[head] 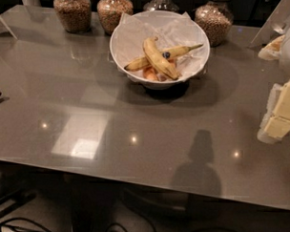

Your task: Pick banana from white bowl

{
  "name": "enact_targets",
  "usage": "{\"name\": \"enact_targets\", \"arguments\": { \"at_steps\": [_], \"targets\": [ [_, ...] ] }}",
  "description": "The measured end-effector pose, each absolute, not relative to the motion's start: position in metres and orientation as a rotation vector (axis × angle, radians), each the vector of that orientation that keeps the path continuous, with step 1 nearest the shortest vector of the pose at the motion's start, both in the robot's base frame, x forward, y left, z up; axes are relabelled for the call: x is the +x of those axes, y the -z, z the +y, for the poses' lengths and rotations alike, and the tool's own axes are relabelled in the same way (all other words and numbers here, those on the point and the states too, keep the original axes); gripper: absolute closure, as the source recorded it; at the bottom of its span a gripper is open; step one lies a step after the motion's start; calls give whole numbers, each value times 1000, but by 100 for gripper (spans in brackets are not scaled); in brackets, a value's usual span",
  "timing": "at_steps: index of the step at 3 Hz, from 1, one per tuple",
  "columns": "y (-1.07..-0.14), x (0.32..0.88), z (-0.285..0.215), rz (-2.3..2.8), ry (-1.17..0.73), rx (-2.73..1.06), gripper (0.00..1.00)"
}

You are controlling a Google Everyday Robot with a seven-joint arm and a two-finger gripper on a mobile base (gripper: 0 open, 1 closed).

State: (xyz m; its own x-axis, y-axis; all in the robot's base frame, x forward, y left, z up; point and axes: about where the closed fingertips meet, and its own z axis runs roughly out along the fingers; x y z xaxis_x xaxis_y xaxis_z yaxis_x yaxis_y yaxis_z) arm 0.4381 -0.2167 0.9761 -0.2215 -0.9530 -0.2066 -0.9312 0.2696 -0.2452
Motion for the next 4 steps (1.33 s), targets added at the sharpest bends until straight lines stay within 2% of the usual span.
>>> {"name": "enact_targets", "arguments": {
  "at_steps": [2, 4],
  "targets": [
    [-977, 446, -209, 2197, 71, -1696, 0],
    [-973, 514, -119, 2019, -113, -1588, 0]
  ]
}}
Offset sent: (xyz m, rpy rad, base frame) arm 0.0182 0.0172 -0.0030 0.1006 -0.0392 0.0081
